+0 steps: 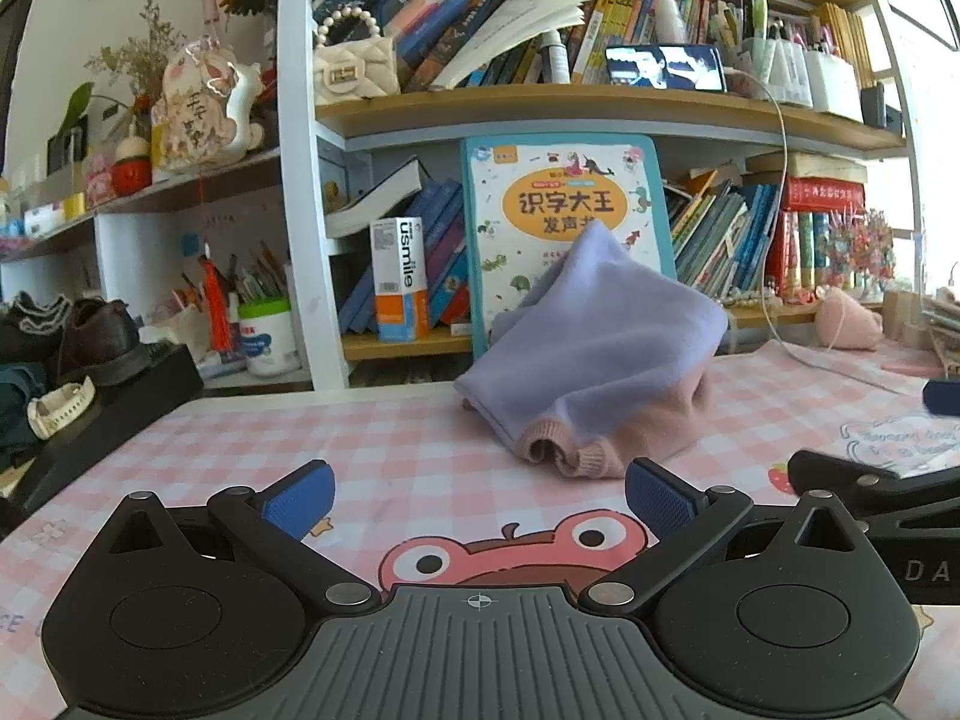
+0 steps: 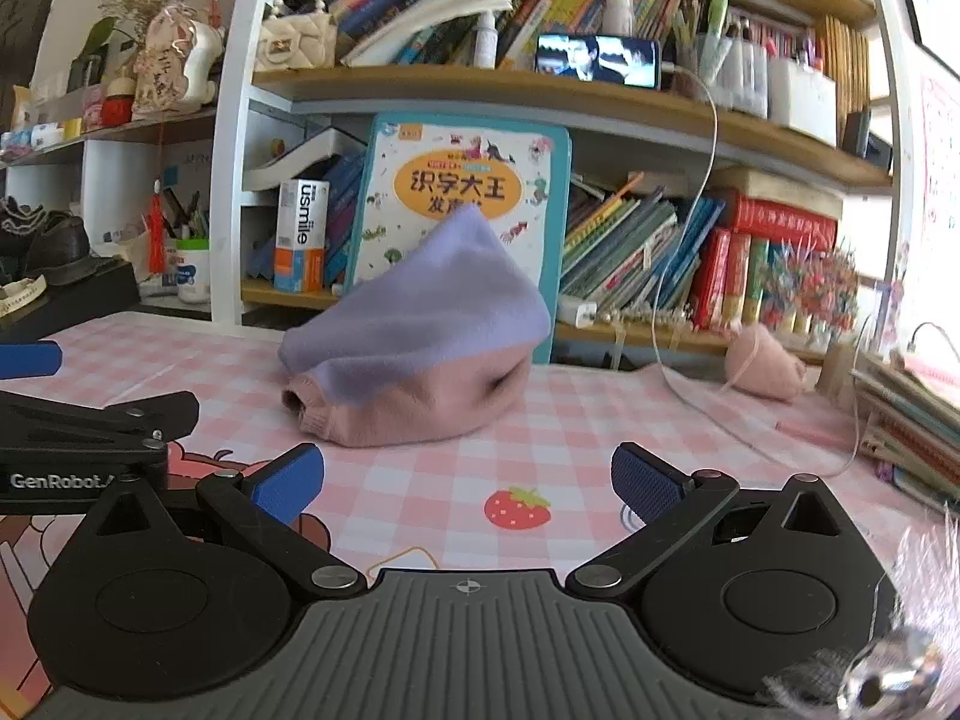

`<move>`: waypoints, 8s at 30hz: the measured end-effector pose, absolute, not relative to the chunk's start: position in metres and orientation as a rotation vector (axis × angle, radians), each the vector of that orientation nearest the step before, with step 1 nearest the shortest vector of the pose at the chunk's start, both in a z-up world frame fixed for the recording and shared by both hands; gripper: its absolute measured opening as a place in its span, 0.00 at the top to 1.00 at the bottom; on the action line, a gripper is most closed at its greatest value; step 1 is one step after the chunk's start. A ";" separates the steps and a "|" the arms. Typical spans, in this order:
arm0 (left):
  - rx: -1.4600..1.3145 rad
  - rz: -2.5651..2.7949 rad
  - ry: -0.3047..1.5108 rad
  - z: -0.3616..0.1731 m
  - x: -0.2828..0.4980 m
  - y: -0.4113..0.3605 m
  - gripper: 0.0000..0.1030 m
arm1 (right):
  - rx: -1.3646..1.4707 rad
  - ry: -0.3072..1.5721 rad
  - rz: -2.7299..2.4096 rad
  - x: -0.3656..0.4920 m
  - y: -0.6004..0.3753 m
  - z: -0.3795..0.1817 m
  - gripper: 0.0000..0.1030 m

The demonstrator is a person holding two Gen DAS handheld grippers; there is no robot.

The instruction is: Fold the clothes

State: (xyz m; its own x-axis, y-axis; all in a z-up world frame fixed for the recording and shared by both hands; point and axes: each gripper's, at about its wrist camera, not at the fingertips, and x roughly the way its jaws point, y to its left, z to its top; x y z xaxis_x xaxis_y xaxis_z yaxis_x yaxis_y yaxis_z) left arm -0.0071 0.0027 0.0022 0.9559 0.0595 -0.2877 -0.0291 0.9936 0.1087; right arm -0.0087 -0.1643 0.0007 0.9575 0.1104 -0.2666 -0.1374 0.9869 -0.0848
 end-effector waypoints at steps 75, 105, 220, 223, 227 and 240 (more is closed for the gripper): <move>0.027 -0.310 0.408 0.002 0.137 0.077 0.14 | -0.165 0.519 0.358 0.171 -0.146 -0.003 0.75; 0.283 -0.428 0.233 0.028 0.174 0.018 0.93 | -0.184 0.414 0.294 0.115 -0.202 0.030 0.40; 0.295 -0.258 0.622 0.002 0.022 0.055 0.85 | -0.085 0.587 0.196 0.025 -0.214 0.000 0.72; 0.212 -0.292 0.641 0.012 0.030 0.077 0.94 | -0.089 0.594 0.194 0.025 -0.214 -0.003 0.70; 0.220 -0.151 0.569 0.033 0.052 0.122 0.95 | -0.094 0.602 0.192 0.026 -0.213 -0.006 0.64; 0.025 0.302 0.624 0.029 0.162 0.278 0.86 | -0.080 0.614 0.195 0.028 -0.215 -0.008 0.51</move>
State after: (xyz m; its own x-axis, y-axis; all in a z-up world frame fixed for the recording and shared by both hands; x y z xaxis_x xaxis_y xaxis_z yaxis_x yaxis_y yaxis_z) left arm 0.1624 0.2776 0.0292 0.7692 0.2862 -0.5713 -0.2712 0.9558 0.1138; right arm 0.0281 -0.2151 -0.0081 0.7997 0.1582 -0.5791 -0.2056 0.9785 -0.0166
